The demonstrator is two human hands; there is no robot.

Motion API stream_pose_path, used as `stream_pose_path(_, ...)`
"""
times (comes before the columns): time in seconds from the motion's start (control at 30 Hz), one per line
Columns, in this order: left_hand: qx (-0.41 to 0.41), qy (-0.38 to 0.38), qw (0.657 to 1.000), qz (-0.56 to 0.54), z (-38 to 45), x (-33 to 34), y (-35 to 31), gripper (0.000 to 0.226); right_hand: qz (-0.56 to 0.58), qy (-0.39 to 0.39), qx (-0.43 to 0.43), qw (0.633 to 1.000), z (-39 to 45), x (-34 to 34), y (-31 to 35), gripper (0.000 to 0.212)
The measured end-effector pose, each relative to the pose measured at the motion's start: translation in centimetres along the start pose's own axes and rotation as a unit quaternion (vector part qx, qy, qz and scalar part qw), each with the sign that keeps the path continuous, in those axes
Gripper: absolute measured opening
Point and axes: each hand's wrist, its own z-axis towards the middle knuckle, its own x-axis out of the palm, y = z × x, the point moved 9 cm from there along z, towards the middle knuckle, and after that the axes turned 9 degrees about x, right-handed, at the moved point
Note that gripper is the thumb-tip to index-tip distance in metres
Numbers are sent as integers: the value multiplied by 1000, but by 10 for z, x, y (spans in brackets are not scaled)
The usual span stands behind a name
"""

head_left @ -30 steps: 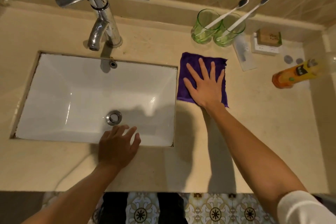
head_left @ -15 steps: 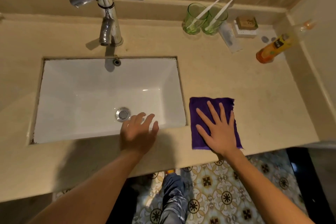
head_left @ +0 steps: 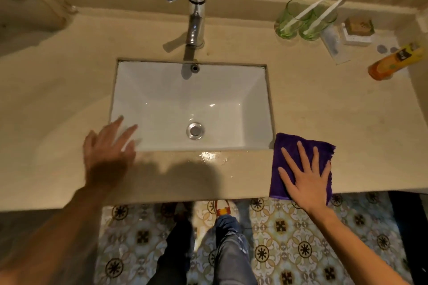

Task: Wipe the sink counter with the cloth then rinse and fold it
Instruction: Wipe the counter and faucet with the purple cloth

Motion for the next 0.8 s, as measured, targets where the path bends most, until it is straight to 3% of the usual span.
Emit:
stream_pose_path(0.1,-52,89,995,16,-23,0,65,56,0,1,-27,1000,-13,4,44,62)
stream_pose_path(0.23,-42,158,984,74,-44,23,107,60,-1,4,-61,998,-27,10,103,61)
stream_pose_path(0.43,-18,34,998,51,-38,7,93,51,-6,7,-100,995,-55,13,195,61)
stream_pose_path(0.63,-33,89,995,21,-37,16,102,55,26,20,-112,993,-80,19,306,62)
stream_pose_path(0.8,-39,89,995,25,-38,16,103,56,61,37,-155,985,-104,16,410,57)
